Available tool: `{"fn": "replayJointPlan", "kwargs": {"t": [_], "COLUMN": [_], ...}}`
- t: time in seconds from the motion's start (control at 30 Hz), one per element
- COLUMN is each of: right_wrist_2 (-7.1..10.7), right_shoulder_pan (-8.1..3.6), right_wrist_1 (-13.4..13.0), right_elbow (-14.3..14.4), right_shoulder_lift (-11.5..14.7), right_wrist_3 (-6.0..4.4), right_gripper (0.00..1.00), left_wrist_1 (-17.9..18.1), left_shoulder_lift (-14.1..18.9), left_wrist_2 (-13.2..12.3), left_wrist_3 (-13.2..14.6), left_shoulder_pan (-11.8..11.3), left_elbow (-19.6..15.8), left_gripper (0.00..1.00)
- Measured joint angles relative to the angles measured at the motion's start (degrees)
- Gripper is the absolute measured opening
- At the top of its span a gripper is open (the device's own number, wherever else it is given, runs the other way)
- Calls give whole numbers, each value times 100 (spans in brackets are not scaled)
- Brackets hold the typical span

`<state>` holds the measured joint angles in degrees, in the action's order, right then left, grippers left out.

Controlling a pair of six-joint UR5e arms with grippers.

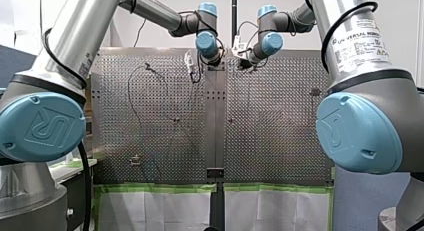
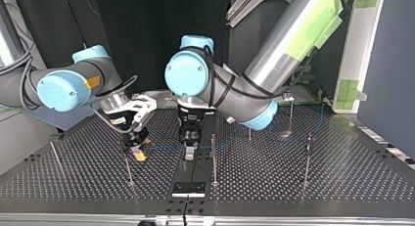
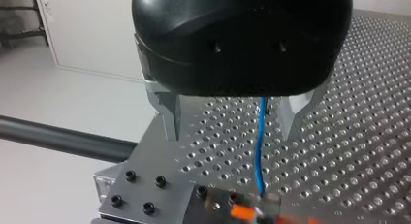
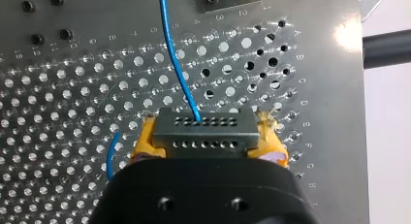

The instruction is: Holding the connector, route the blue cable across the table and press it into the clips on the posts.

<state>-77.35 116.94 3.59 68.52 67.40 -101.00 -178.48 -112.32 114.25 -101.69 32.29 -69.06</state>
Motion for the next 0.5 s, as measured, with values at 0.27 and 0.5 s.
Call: {"fn": "replayJointPlan", "kwargs": {"t": [0.27,0.5], "right_wrist_2": [4,5], "right_shoulder_pan": [0,0], "right_wrist_1": [0,0], "right_elbow": [1,0], "right_shoulder_lift": [0,0], "right_wrist_3": [-8,-9], "right_gripper": [0,0], "left_wrist_1": [-17,12], "left_shoulder_lift": [-356,-388], "left_wrist_2": [-11,37], "left_wrist_3": [16,35], "left_shoulder_pan": [-45,-77], "left_elbow": [137,140], "left_gripper": [100,100]}}
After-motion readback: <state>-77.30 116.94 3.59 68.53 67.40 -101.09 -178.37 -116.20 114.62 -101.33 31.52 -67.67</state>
